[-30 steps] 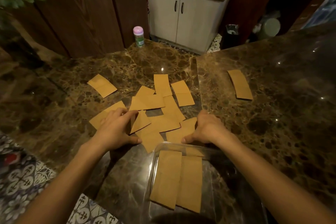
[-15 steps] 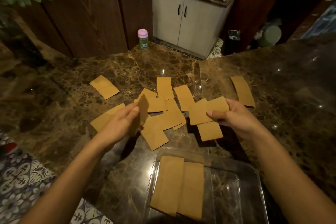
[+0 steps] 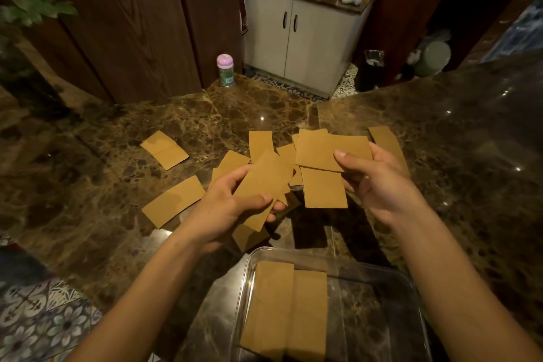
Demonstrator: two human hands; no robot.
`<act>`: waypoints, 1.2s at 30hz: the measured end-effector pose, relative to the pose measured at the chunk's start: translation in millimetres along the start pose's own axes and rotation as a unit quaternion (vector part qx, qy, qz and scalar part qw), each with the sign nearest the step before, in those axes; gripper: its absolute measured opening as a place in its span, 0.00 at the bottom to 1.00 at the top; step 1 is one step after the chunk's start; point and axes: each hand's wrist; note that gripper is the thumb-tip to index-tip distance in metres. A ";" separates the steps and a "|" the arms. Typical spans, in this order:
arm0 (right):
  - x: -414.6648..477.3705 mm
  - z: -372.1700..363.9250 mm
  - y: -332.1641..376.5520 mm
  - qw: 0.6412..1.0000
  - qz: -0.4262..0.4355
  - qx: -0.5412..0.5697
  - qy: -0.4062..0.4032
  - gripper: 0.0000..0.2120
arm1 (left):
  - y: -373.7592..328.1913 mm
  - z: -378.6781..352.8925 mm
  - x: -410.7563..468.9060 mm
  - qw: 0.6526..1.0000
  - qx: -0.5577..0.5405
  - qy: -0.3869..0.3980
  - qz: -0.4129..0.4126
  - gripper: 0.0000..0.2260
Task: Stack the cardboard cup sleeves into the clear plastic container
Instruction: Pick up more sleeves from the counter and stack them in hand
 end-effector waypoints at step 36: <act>-18.8 -11.5 -5.6 0.993 0.030 -0.095 0.070 0.13 | -6.7 -25.8 -6.0 0.995 0.095 -0.017 -0.014 0.24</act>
Point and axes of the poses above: each hand's wrist, its own x-axis towards the middle knuckle, its own z-axis out of the back of the hand, y = z × x, and after that the axes turned 15 degrees about -x, right-handed
